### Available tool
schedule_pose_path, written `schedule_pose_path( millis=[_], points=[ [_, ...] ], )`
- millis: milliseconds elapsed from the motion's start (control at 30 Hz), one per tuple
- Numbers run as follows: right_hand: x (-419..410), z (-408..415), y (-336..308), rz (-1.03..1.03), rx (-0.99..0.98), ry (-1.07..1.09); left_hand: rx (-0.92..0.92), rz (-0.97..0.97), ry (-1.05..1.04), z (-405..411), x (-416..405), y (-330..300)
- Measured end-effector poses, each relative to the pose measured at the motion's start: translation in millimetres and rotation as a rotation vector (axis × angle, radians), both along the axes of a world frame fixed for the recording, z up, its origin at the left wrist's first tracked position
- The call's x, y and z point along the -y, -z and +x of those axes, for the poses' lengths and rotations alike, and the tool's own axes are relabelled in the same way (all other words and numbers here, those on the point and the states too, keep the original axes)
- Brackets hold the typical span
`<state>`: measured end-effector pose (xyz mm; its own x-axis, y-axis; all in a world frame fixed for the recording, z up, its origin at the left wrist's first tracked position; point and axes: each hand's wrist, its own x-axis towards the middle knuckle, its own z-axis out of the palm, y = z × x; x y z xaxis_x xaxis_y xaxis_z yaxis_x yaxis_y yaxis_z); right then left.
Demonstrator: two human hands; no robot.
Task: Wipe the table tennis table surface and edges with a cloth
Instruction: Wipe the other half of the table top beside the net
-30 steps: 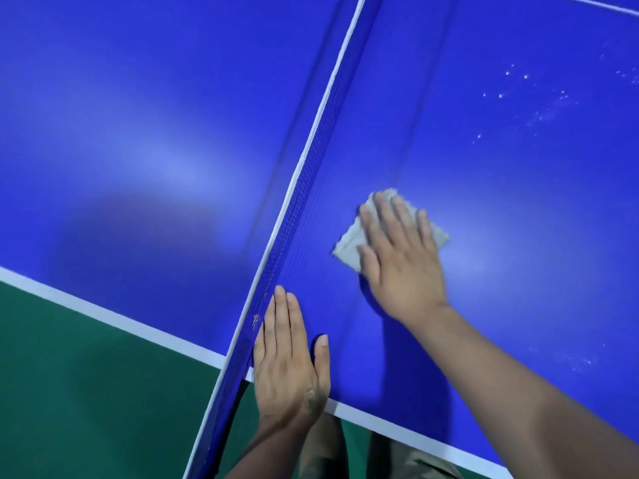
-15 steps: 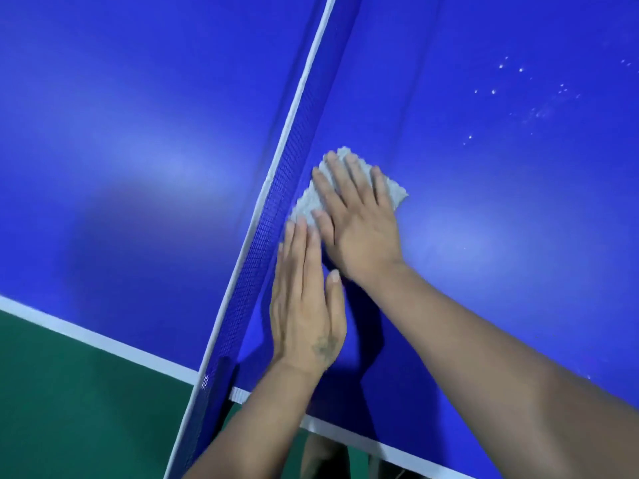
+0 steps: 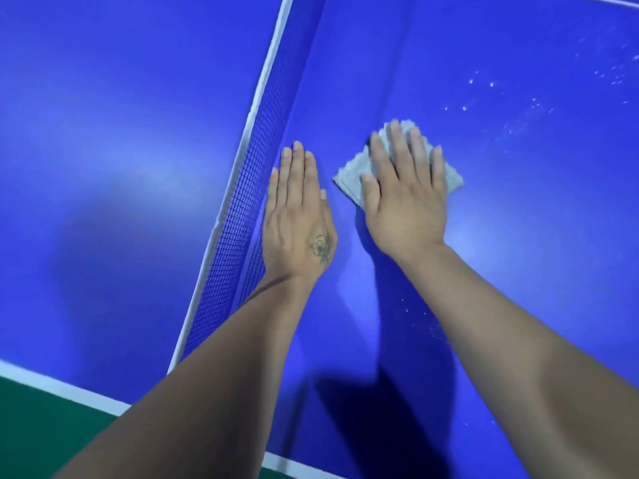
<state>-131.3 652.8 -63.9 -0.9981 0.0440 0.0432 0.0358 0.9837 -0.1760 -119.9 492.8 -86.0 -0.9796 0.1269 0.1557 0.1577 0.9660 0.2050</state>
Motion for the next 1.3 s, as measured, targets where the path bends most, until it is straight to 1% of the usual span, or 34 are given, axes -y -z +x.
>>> schedule_pose_path(
  millis=[67,200,333,467,533,600,667,800,900,967,1033,1133,1300],
  points=[
    [13,-29,1,-0.005,0.004,0.020,-0.015,0.016,-0.006,-2,1,1],
    [41,-59,1,-0.015,0.025,-0.120,-0.018,0.149,-0.041,-3,1,-1],
    [35,-46,1,-0.039,-0.001,-0.206,0.008,0.219,-0.045,-3,0,-2],
    [13,-19,0,-0.024,0.024,-0.256,0.086,0.297,-0.028,-7,-2,-9],
    [-2,-16,-1,-0.014,0.020,-0.254,0.067,0.332,0.010,-16,-7,-14],
    [-17,-25,-1,-0.004,0.014,-0.227,0.000,0.312,0.008,-34,-15,-13],
    [-29,-43,1,0.013,0.013,-0.189,-0.042,0.250,-0.031,-57,-21,-9],
    [-44,-96,5,0.008,-0.005,-0.039,-0.052,0.114,-0.045,-77,-25,1],
    [-39,-141,2,-0.014,0.044,0.069,-0.068,0.102,-0.026,-78,-23,1],
    [-26,-166,0,-0.013,0.073,0.099,-0.051,0.100,-0.019,-81,-24,-1],
    [-9,-182,-2,-0.002,0.077,0.073,-0.025,0.091,-0.020,-84,-23,-3],
    [9,-184,1,0.014,0.053,-0.045,-0.013,0.072,-0.023,-84,-23,-3],
    [-11,-162,8,-0.023,0.001,-0.207,-0.005,0.075,-0.009,-82,-23,-3]
  ],
)
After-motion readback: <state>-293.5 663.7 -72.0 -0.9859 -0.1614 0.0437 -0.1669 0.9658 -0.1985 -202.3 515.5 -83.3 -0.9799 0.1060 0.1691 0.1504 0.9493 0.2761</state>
